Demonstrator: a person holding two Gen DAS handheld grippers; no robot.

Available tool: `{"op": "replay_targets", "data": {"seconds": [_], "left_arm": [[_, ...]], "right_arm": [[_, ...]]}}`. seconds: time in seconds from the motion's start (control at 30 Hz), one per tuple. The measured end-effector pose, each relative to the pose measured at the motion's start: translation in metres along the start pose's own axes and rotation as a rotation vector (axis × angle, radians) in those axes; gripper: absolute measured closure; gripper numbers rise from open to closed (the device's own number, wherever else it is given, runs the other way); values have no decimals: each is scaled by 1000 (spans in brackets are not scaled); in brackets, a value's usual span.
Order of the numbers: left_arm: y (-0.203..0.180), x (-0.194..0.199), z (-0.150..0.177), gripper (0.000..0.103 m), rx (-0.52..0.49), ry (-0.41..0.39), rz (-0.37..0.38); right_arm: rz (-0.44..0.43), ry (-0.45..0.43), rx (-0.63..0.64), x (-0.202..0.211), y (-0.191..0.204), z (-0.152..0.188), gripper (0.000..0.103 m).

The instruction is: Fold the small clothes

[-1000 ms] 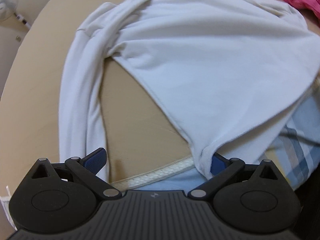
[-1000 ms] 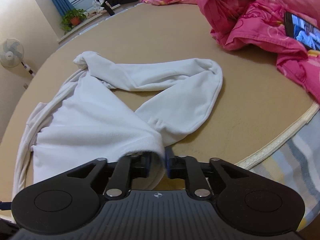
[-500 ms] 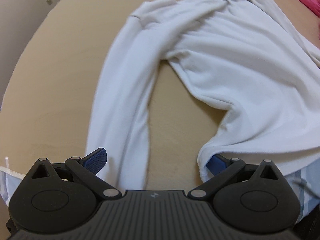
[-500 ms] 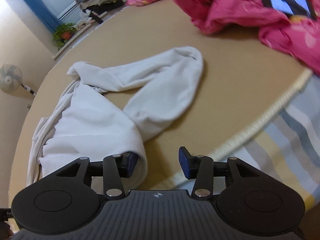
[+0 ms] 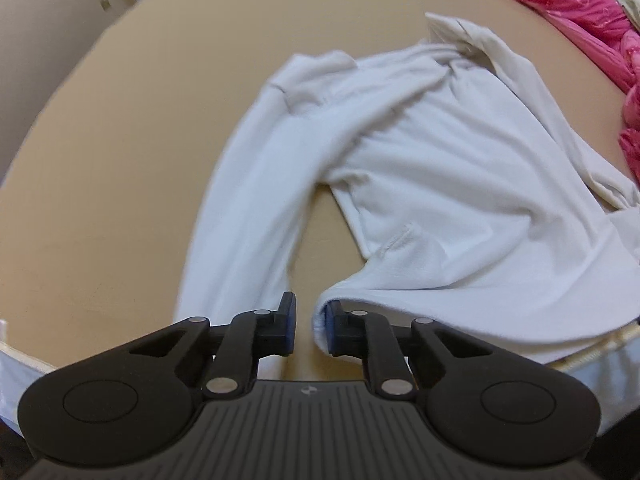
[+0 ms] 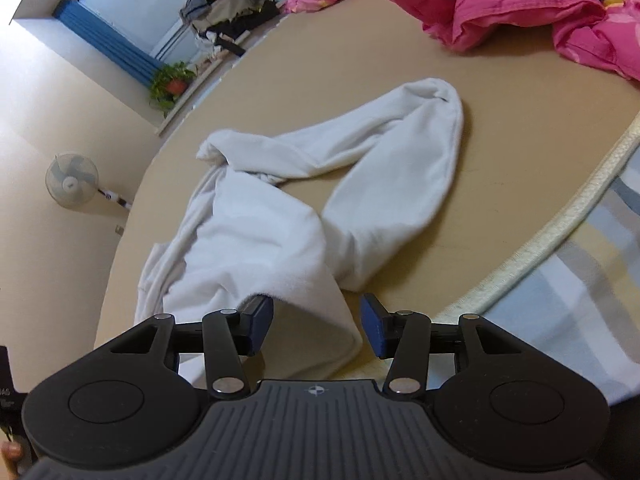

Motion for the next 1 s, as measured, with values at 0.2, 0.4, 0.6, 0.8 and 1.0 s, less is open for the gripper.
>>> {"op": "replay_targets", "data": {"seconds": [0.2, 0.4, 0.6, 0.8, 1.0], "left_arm": [[40, 10, -27, 92, 45, -65, -96], [79, 16, -46, 93, 90, -92, -190], [115, 25, -61, 93, 155, -109, -229], [108, 21, -52, 93, 124, -99, -239], [109, 21, -48, 93, 125, -98, -232]], "right_arm": [[-43, -18, -31, -6, 12, -5, 52], [45, 31, 60, -29, 16, 13, 52], [99, 53, 81, -50, 10, 26, 48], [120, 23, 144, -55, 12, 29, 43], [116, 22, 172, -51, 19, 34, 43]]}}
Point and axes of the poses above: each gripper's, at about its wrist camera, not at the fingertips, and x roughly against the way its jaws point, y to its left, z to its underside, the point moved 10 cm from there along -x, roughly the way its jaws point, and after that the axes turned 6 degrees about x, right-handed, at the moved point
